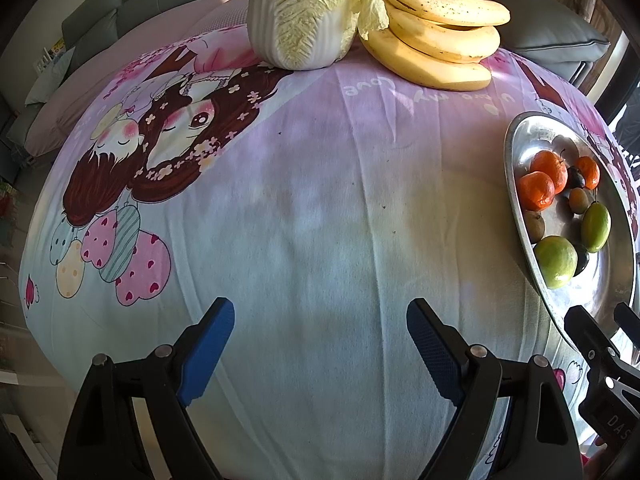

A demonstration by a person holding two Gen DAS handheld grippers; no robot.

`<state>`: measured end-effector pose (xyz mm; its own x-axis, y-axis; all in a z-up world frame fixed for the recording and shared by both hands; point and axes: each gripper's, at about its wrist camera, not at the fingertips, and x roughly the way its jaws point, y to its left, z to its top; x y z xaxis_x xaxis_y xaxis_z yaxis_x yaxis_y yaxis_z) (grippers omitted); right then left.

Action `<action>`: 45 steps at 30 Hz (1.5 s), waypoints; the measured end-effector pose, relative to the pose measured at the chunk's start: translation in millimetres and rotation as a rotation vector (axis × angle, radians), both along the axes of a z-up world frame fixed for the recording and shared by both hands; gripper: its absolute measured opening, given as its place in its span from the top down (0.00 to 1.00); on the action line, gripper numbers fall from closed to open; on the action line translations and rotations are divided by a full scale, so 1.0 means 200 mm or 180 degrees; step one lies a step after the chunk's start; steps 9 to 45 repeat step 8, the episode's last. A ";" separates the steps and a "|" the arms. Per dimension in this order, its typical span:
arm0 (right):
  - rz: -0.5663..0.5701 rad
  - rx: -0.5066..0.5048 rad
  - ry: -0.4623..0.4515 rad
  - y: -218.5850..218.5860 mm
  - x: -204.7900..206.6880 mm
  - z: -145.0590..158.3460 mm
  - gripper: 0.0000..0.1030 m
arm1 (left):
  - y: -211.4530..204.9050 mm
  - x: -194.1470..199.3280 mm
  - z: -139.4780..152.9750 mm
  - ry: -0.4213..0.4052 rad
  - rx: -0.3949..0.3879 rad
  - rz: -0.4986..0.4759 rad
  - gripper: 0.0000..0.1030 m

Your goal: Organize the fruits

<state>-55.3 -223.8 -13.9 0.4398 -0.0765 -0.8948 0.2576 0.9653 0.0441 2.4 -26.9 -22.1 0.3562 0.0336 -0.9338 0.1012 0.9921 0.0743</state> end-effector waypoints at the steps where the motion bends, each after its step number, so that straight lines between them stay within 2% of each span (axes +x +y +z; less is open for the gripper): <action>1: 0.0000 0.0000 -0.0001 0.00 0.00 0.00 0.02 | 0.00 0.00 0.00 -0.0012 -0.0009 0.0004 0.14; 45: 0.0002 0.0000 0.0000 0.00 0.00 0.00 0.02 | 0.01 0.00 0.01 -0.0040 -0.0010 0.0017 0.14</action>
